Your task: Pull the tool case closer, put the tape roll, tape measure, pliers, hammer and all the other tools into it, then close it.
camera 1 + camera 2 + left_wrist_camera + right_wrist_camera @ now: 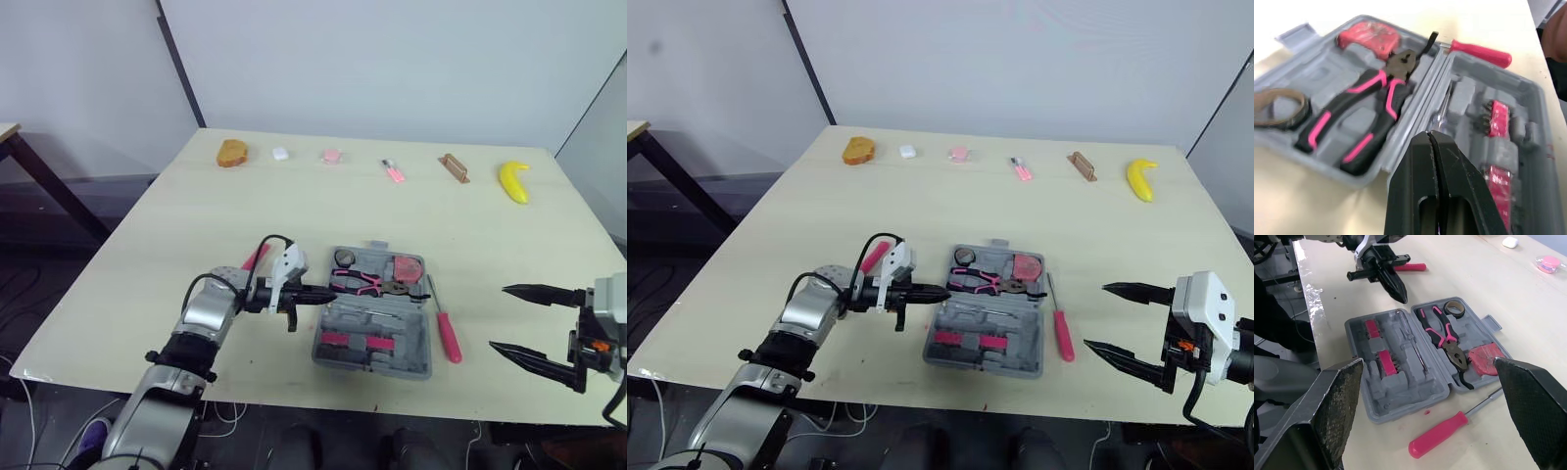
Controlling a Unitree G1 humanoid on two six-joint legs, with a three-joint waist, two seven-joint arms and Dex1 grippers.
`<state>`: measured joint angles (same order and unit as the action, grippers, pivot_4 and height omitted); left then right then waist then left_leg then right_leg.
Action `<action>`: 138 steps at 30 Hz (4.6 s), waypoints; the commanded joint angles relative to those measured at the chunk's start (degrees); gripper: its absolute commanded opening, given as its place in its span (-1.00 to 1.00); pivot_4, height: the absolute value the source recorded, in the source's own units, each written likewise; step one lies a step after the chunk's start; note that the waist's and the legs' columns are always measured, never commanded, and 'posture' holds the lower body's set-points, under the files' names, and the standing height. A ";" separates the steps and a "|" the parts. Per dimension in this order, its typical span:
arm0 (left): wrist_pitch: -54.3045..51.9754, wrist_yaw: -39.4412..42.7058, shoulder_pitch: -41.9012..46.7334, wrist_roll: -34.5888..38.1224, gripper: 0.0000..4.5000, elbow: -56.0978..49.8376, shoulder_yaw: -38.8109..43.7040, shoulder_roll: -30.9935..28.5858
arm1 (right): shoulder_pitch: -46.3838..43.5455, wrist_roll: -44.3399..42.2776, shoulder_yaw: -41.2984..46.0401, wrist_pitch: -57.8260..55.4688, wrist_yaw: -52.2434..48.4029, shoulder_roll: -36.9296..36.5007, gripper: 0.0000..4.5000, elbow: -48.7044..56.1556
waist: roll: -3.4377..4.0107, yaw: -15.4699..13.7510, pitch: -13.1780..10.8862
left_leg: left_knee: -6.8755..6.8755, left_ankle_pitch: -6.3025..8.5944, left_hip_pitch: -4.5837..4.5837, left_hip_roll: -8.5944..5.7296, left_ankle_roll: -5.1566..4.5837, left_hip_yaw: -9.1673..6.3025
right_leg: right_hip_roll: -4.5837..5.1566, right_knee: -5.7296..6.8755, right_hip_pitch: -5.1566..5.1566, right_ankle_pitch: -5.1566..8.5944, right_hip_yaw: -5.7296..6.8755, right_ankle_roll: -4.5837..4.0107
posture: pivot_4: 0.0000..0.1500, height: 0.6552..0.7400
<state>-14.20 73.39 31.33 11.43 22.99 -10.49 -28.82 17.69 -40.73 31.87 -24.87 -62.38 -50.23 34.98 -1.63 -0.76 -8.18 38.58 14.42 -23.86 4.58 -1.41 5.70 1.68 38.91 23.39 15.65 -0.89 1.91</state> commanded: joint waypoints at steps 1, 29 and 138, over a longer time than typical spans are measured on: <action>1.70 -1.20 -0.24 0.79 -0.98 -1.16 1.60 0.24 | -0.80 -0.73 -0.14 -0.01 -0.09 -0.62 1.00 0.77 | 0.00 -0.08 0.00 | 0.00 0.00 0.00 0.00 0.00 0.00 | 0.01 0.00 0.00 0.00 0.00 0.00 | 1.00 1.00; 10.18 -7.80 -1.35 -15.44 -0.98 8.07 -10.93 2.30 | -0.61 -2.07 0.53 -2.31 0.29 -1.21 1.00 2.37 | 0.27 -0.02 0.42 | 0.00 0.00 0.23 -0.01 -0.01 -0.03 | 0.00 -0.03 -0.29 0.00 0.08 0.00 | 1.00 1.00; -22.67 -42.02 -19.66 1.43 -0.88 -18.44 16.72 2.15 | -6.84 0.12 -16.89 3.84 9.64 8.60 1.00 1.41 | 0.30 -0.06 0.18 | -1.09 0.02 0.89 -0.18 0.01 0.21 | 0.36 -0.87 -0.77 0.04 -0.04 0.01 | 1.00 1.00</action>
<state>-32.85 31.89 13.87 10.98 8.93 7.99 -28.21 10.90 -39.72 14.17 -21.11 -52.37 -41.10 34.02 -1.33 -0.82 -8.00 37.48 14.44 -22.98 4.40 -1.39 5.91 2.03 38.02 22.63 15.68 -0.93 1.93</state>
